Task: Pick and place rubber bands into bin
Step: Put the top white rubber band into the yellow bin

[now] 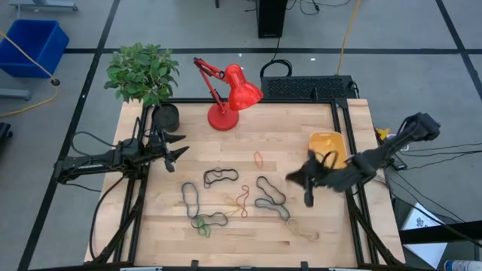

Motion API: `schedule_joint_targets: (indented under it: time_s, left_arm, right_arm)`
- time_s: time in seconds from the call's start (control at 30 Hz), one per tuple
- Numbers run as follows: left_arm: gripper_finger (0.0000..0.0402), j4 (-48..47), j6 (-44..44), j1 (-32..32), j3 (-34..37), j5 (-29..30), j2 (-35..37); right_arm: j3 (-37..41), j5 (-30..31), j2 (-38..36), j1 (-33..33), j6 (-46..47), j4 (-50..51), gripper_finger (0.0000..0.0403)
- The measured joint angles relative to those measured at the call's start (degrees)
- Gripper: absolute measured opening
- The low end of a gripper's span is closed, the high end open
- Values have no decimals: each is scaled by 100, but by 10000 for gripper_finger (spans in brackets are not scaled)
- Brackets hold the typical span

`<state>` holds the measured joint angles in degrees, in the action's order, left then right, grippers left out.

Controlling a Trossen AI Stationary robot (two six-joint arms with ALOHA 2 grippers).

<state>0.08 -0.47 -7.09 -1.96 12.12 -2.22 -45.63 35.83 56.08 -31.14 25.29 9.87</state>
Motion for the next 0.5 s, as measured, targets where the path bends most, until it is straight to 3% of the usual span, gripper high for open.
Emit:
schedule_joint_targets:
  time_s: [0.2,0.33,0.5]
  left_arm:
    - [228,0,0,-2,0,0,0]
    - [228,0,-1,-1,0,0,-1]
    - [228,-1,-1,0,0,0,0]
  right_arm:
    - [0,2013,-656,2,-1614,-736,1]
    - [-38,3467,-895,2,-2149,-871,0]
    - [-332,4601,-988,2,-2815,-883,0]
